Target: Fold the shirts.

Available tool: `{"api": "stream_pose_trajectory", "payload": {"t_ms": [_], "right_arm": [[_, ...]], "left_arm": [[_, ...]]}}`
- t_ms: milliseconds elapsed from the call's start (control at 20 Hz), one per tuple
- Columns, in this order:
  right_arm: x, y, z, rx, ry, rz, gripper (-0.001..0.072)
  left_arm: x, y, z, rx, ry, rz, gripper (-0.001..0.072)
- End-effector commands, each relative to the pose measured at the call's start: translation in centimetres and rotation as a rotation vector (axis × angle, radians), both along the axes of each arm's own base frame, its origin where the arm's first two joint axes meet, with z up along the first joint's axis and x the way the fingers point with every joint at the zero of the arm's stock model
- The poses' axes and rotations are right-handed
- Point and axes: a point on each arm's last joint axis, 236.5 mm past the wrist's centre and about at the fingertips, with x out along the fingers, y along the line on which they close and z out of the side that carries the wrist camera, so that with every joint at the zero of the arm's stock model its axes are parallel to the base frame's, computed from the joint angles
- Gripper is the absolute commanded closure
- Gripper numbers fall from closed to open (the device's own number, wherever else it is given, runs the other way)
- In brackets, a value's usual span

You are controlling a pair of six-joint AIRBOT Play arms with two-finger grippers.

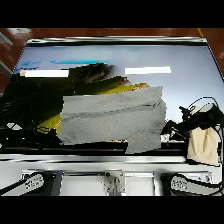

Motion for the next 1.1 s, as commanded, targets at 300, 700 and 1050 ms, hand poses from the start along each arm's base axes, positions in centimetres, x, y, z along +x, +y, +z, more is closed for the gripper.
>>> {"api": "stream_pose_trajectory", "payload": {"t_ms": [300, 700, 1050], "right_arm": [[2.1, 4.1, -3.7, -0.073, -0.093, -0.024, 0.0262], [10.6, 4.4, 6.2, -0.054, -0.391, 0.021, 0.0655], [23.2, 3.7, 10.8, -0.019, -0.612, -0.198, 0.0654]], "left_arm": [[0.6, 0.1, 0.7, 0.009, -0.052, -0.015, 0.0674], [7.3, 2.0, 5.8, 0.075, -0.308, -0.077, 0.0675], [19.6, 2.8, 11.8, 0.124, -0.537, 0.005, 0.0674]]}}
